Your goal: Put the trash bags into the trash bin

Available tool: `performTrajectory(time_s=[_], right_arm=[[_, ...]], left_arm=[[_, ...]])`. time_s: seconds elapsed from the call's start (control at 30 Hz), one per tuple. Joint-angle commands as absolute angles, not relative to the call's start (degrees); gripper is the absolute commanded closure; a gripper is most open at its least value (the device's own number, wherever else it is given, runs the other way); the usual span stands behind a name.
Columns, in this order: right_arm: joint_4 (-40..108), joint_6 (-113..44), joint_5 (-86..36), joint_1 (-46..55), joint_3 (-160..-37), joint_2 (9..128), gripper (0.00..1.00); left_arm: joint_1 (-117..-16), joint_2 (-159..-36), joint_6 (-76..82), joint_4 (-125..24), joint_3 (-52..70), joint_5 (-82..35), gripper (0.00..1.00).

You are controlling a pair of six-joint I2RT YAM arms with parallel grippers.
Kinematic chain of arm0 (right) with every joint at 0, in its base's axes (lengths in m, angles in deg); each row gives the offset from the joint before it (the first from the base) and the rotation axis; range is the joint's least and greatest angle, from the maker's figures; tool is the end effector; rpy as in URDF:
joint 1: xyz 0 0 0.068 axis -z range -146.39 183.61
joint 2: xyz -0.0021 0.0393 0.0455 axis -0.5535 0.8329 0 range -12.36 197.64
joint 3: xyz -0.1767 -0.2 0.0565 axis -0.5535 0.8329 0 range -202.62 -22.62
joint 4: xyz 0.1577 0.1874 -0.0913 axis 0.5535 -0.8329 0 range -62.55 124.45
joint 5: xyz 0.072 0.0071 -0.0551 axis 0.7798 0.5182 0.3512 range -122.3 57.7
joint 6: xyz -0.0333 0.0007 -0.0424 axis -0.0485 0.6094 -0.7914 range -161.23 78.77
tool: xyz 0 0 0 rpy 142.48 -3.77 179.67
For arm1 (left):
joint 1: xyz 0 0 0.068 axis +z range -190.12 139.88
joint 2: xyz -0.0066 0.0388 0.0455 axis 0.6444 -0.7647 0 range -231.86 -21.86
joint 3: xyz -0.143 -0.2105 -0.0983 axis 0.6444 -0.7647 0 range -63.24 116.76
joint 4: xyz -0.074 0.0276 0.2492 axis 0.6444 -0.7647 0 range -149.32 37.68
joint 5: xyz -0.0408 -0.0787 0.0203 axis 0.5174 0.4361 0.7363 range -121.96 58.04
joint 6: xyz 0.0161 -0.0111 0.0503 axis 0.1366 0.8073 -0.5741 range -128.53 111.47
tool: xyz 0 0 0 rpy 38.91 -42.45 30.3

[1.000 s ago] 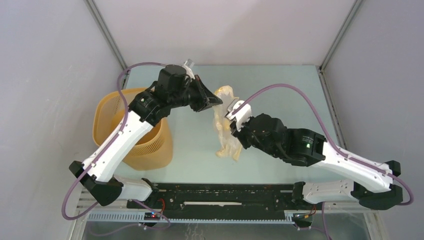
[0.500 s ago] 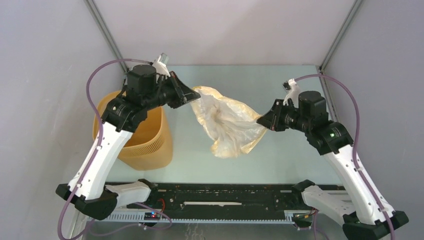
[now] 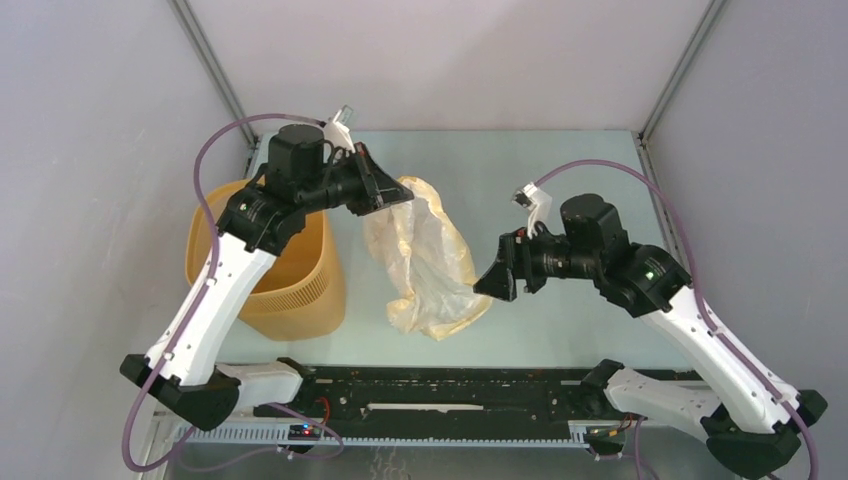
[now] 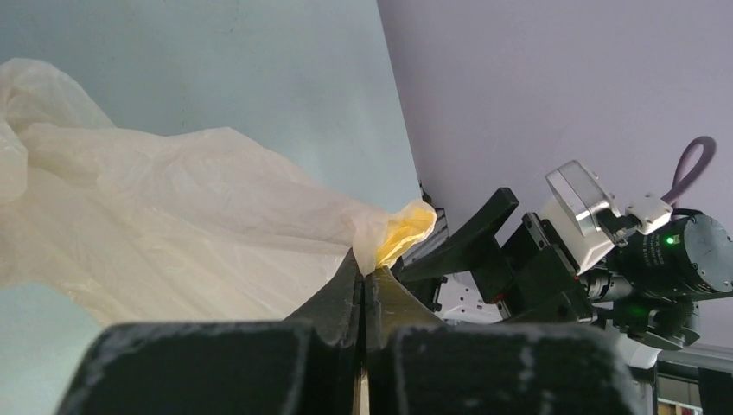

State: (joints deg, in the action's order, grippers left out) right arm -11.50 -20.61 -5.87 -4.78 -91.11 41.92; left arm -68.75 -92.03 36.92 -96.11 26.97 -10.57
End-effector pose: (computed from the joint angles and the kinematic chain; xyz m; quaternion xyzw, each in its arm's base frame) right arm 0.1302 0.1233 0.3903 -0.2413 0.8231 0.4071 0.3140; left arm 0.2028 -0.1255 0.4589 -0.0201 0.8289 -0.4475 0.3349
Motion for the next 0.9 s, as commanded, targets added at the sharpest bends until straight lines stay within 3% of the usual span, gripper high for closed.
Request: performTrajectory(time_s=[0.0,0.27,0.4,0.53,0.67,0.73,0.77,0.8,0.83,0.87], right_arm=[[-9.14,-23.49,-17.88,-8.17,-93.81,45.19,0.18],[-6.1,-26.78,-16.69,-11.2,-93.95,48.82,0.21],[-4.64,-28.9,-25.53,-19.2,-92.59,48.46,0.23],[-5.15,-28.65,-42.84,-23.23,-92.7,49.26,0.27],[-6.55,-27.21,-46.69,-23.26,-92.14,47.87,0.29],[-5.28,-27.19,-45.0,-23.26,-91.91,47.38,0.39],[-3.86,-27.05,-43.65,-23.26,-91.88,47.2,0.55],[-2.48,-26.44,-42.16,-23.26,-92.06,47.04,0.84],[-0.99,-25.23,-41.39,-23.3,-92.24,46.8,1.0],[0.47,-24.17,-39.89,-23.34,-92.32,46.34,1.0]], left_arm=[[-68.71,-92.26,34.95,-94.22,30.58,-6.99,1.0],[-68.7,-93.06,33.44,-96.26,32.44,-5.6,1.0],[-68.69,-93.8,33.82,-96.26,33.28,-5.27,1.0],[-68.69,-94.35,34.01,-96.47,34.33,-4.8,1.0],[-68.69,-94.31,33.95,-97.65,35.04,-4.63,1.0],[-68.69,-94.0,34.45,-97.52,34.64,-4.45,1.0],[-68.69,-93.83,34.64,-97.5,34.4,-4.36,1.0],[-68.69,-93.73,34.7,-97.49,34.22,-4.36,1.0],[-68.69,-93.55,34.66,-97.58,34.04,-4.52,1.0],[-68.69,-93.35,34.44,-98.33,34.05,-4.96,0.99]])
